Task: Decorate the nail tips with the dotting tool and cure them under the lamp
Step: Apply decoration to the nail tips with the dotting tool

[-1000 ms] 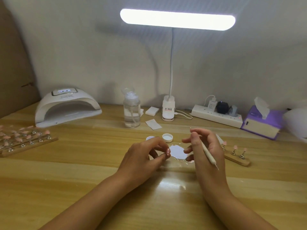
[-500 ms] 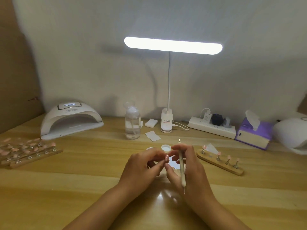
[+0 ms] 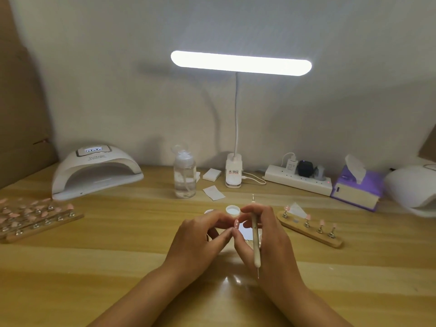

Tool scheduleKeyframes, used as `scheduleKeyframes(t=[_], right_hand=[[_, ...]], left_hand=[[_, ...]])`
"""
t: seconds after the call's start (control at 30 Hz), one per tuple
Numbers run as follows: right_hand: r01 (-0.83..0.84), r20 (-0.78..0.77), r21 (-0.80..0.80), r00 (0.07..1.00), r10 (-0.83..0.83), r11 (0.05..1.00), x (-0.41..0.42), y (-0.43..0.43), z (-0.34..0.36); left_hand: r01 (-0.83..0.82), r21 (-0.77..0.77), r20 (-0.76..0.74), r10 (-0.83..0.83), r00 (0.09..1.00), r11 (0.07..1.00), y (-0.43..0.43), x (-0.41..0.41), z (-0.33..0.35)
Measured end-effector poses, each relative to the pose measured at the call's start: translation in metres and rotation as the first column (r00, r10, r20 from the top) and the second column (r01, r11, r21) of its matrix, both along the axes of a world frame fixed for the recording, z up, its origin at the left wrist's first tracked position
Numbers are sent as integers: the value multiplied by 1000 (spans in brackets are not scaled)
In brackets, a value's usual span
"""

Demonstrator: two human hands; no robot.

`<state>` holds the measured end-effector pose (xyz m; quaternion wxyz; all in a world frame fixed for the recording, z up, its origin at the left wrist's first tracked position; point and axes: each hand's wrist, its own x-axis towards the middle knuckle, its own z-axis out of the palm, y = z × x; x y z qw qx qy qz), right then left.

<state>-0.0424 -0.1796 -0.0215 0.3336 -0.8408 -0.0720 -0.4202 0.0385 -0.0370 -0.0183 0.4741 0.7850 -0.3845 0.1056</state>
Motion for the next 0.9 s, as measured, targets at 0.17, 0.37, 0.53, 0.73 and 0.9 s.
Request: scheduleKeyframes(t=[0.17,0.37,0.53,0.73,0.9], right_hand=[[70,19,85,997,-71,994,1,-20,20],[342,-112,21,935,-337,940,-10,-96,32],[401,-266,-48,878,-398,915,-11,-111,17],[412,-290,-156,849,-441,897,-4,-115,9],[414,-328,-176,831,-450,893,-1,-118,8]], left_hand=[[-47,22,-16,47,999,999,0,2,-1],[-78,8,-28,78,997,997,1,4,-4],[-59,16,-57,60,997,998,1,5,-6],[-41,23,-69,43,997,999,0,4,-6],[-37,37,-63,39,997,999,0,4,-5]])
